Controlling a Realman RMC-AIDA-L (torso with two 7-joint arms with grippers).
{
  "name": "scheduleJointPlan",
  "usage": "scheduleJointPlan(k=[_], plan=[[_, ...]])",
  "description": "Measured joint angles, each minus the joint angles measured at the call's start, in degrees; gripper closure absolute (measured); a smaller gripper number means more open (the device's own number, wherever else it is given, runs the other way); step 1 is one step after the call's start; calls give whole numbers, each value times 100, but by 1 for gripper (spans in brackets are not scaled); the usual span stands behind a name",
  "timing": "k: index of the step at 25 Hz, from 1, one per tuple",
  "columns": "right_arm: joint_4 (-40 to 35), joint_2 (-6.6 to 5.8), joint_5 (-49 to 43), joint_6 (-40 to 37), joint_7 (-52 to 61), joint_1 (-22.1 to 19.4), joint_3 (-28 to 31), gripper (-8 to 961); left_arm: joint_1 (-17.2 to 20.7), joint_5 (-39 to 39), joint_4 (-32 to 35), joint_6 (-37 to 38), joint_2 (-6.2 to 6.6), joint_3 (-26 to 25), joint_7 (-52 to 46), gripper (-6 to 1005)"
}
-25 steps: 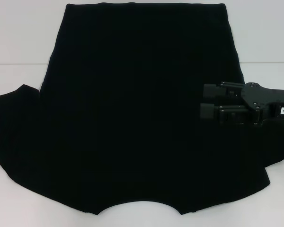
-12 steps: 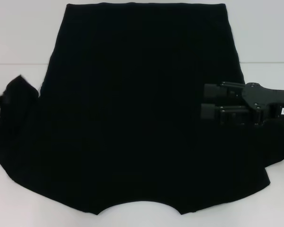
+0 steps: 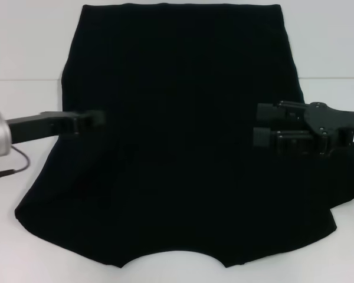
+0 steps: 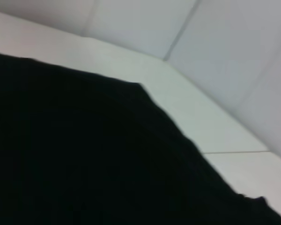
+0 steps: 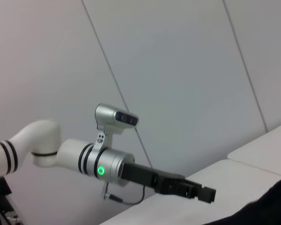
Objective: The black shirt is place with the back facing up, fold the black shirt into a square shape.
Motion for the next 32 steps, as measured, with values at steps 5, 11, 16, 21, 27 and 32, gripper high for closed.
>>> scheduleJointPlan(k=[5, 11, 16, 21, 27, 32], plan=[[-8, -36, 5, -20, 25, -16, 199, 38, 12, -185, -38, 81, -54, 195, 203, 725], [-34, -146, -2, 37, 490, -79, 435, 37, 169, -1058, -252, 920, 20, 197, 878, 518], [-108, -657, -677, 287, 2389, -107, 355, 37, 215, -1799, -1244, 2222, 118, 297, 2886, 395], [-445, -769, -1456, 279, 3566, -137, 350, 45, 208, -1759, -1458, 2119, 81, 949, 3532, 283], [-788, -860, -2247, 155, 4615, -215, 367, 54, 219, -1553, -1438, 1607, 9, 1656, 4023, 95], [-922, -913, -2626, 339, 5079, -378, 422, 62, 166, -1480, -1419, 1203, -4, 2026, 4072, 59]])
